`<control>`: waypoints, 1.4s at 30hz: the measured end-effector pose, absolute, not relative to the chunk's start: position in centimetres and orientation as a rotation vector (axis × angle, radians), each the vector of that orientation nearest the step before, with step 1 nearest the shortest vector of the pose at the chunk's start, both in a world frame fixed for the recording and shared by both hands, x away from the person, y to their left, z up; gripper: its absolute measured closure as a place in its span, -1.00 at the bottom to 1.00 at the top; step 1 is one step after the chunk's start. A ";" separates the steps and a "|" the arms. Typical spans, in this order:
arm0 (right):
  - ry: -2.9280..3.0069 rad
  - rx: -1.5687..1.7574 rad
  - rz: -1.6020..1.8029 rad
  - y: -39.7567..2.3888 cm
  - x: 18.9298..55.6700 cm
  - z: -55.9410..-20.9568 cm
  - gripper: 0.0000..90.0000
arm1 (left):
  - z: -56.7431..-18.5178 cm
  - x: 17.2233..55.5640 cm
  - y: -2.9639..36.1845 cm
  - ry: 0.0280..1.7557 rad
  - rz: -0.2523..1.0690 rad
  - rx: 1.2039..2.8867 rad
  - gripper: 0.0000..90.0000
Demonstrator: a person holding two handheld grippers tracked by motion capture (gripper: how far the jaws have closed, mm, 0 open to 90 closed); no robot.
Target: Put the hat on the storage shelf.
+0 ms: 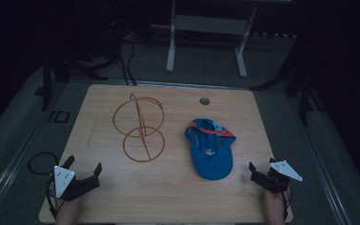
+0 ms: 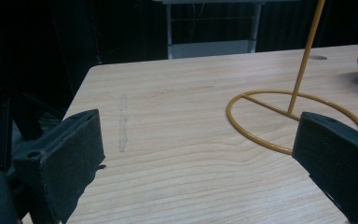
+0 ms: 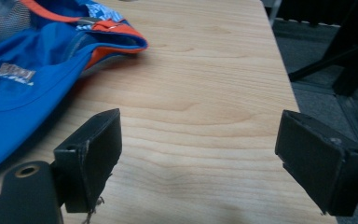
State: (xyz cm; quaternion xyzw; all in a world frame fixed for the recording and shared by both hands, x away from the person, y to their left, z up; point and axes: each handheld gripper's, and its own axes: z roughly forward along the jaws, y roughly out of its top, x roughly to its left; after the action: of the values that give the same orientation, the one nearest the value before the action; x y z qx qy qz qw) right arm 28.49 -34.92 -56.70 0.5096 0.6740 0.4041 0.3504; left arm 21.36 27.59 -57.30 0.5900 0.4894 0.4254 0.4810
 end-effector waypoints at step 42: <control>1.987 1.276 1.244 -31.3 33.5 -49.9 -0.69 | -56.0 20.9 25.0 1.196 0.782 1.552 -0.94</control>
State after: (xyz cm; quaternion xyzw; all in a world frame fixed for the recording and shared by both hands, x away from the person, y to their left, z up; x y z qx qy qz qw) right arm 33.53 -31.27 -49.86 0.4646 0.7238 0.4532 0.2340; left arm 20.86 25.00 -56.04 0.6399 0.4933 0.3223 0.4933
